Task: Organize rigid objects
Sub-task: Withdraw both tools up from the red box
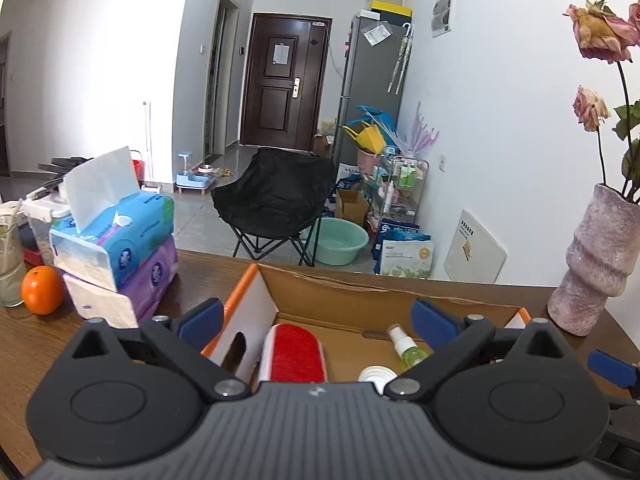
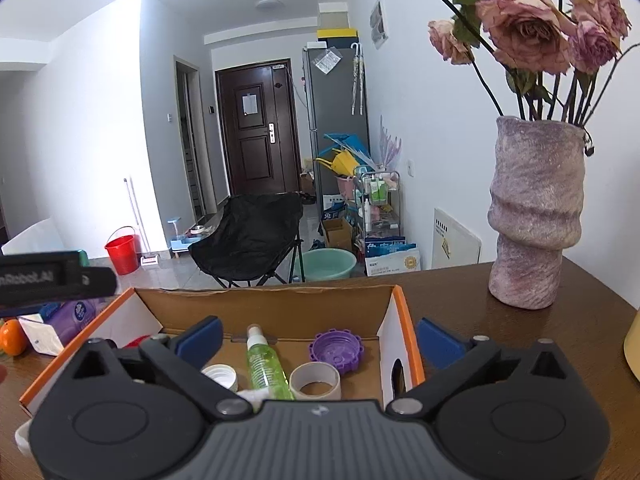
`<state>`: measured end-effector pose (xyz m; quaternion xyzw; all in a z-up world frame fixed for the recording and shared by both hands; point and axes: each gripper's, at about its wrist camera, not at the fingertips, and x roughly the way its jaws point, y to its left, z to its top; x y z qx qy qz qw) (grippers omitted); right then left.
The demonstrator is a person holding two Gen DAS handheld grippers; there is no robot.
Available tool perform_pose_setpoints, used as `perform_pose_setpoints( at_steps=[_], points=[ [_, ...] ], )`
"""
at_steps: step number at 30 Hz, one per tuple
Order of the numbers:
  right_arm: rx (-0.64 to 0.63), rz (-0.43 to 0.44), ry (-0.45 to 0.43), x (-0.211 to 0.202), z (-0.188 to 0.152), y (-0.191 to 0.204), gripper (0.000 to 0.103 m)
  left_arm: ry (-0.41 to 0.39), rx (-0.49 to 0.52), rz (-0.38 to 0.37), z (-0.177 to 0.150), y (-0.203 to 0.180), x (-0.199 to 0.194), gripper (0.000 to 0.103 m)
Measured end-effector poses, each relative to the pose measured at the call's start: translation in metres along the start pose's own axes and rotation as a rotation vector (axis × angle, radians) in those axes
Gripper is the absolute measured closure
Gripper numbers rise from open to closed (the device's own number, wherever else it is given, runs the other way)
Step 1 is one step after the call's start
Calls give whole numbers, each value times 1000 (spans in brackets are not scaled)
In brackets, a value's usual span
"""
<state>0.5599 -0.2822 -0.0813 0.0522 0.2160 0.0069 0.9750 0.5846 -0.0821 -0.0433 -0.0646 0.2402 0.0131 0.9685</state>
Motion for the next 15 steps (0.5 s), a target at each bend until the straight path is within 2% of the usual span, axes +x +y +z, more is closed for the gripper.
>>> perform_pose_setpoints(
  at_steps=[7, 15],
  points=[
    [-24, -2, 32, 3, -3, 5, 0, 29, 12, 17, -2, 3, 3, 0],
    [-40, -5, 27, -3, -4, 10, 0, 20, 37, 29, -4, 5, -8, 0]
  ],
)
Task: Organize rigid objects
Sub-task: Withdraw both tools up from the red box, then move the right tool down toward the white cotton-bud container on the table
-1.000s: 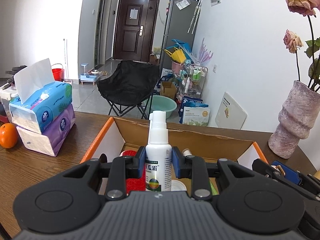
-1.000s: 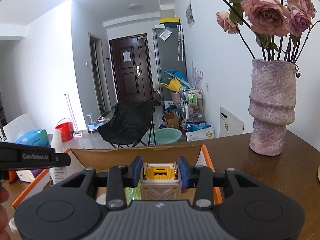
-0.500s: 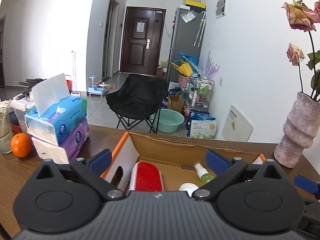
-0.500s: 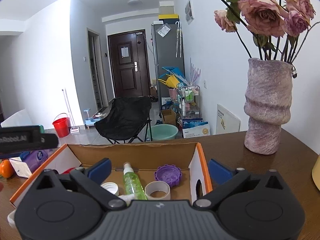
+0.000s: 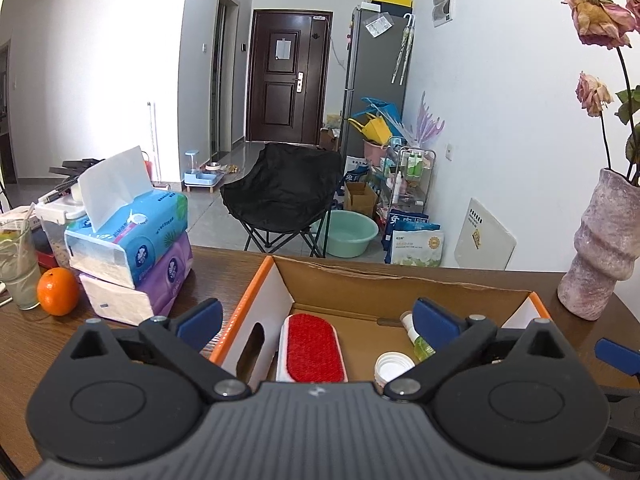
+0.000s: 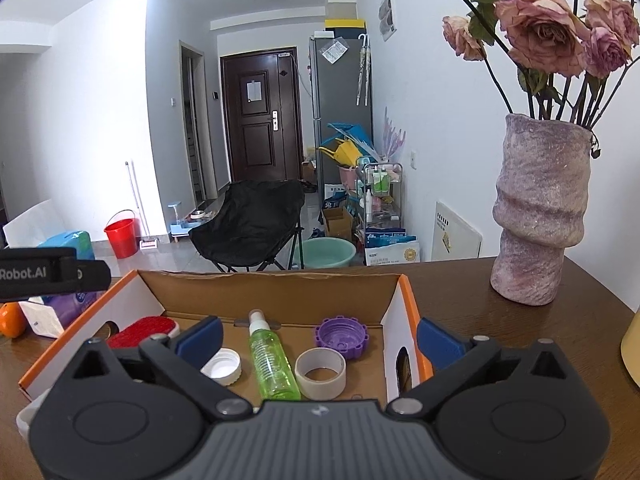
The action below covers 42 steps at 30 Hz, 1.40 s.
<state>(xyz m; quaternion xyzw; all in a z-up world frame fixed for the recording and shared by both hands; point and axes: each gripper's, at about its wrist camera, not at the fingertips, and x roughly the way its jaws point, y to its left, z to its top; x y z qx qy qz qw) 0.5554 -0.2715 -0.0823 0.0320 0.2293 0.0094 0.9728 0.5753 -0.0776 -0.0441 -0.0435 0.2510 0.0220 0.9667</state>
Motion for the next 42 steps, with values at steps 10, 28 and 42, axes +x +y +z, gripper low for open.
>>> perform_pose_setpoints(
  at_steps=[10, 28, 42],
  points=[
    [-23, -13, -18, -17, -4, 6, 0, -7, 9, 13, -5, 5, -17, 0],
    [-28, -24, -19, -69, -28, 13, 0, -3, 5, 33, -27, 36, -64, 0],
    [-37, -13, 7, -106, -51, 29, 0, 29, 16, 41, -51, 60, -103, 0]
  ],
)
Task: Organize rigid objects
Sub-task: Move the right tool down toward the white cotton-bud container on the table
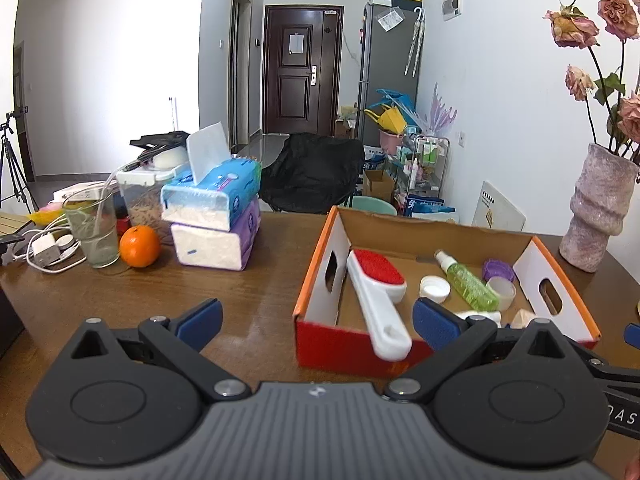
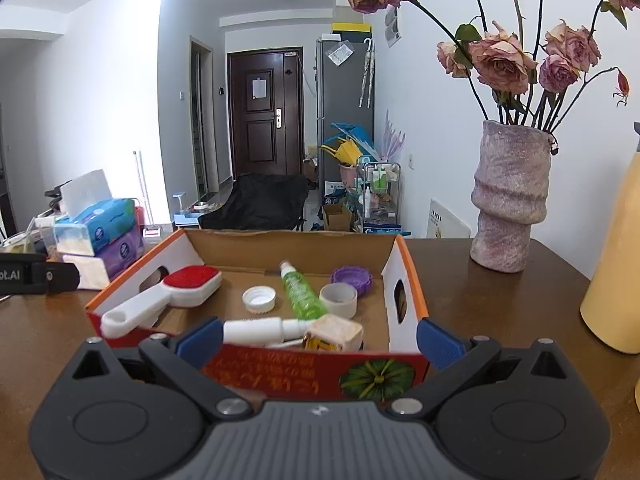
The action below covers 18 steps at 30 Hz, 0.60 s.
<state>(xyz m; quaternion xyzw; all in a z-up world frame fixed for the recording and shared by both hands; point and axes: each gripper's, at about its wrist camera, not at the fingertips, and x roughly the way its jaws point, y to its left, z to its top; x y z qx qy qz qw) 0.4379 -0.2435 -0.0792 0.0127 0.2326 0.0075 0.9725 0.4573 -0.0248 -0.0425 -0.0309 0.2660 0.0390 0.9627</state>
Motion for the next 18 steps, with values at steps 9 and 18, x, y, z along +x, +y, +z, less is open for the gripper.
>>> perform_pose_setpoints(
  at_steps=[9, 18],
  points=[
    [6, 15, 23, -29, -23, 11, 0, 36, 27, 0, -24, 9, -20, 0],
    [-3, 19, 42, -51, -42, 19, 0, 50, 30, 2, -44, 18, -39, 0]
  ],
)
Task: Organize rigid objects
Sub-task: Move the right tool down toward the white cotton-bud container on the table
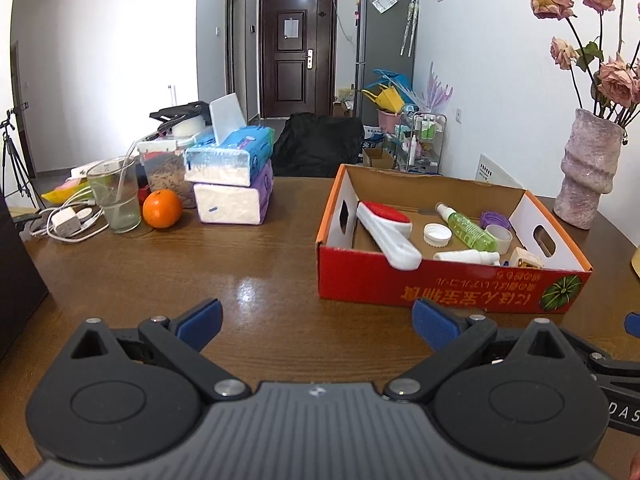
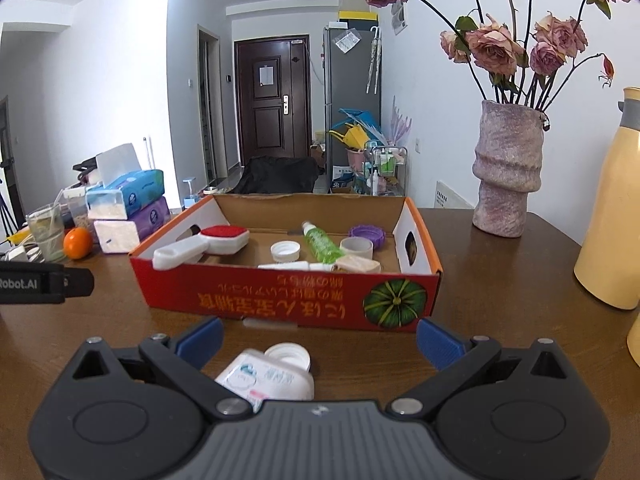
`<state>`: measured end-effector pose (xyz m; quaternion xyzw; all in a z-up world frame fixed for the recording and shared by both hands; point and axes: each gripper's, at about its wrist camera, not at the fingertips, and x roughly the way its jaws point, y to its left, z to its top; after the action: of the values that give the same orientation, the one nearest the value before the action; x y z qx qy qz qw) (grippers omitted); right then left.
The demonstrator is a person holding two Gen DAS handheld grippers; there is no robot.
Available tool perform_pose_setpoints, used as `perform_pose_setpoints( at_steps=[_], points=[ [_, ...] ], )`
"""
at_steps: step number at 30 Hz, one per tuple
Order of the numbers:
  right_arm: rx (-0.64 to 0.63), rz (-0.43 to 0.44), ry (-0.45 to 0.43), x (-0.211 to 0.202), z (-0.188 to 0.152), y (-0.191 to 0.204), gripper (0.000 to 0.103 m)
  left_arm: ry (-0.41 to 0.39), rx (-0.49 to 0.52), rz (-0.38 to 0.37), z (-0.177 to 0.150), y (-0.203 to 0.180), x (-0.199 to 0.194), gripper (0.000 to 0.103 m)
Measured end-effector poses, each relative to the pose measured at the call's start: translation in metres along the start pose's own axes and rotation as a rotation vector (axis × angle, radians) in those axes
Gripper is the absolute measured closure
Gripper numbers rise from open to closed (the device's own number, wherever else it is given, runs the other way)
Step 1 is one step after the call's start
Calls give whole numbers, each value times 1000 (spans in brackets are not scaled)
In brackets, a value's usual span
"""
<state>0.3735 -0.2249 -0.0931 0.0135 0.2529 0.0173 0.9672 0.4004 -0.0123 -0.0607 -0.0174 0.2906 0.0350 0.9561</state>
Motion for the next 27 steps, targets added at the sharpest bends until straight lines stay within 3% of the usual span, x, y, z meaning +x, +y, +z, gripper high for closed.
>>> perform_pose_setpoints(
  at_steps=[27],
  points=[
    [-43, -3, 118, -14, -46, 31, 0, 99, 37, -24, -53, 39, -7, 0]
  ],
)
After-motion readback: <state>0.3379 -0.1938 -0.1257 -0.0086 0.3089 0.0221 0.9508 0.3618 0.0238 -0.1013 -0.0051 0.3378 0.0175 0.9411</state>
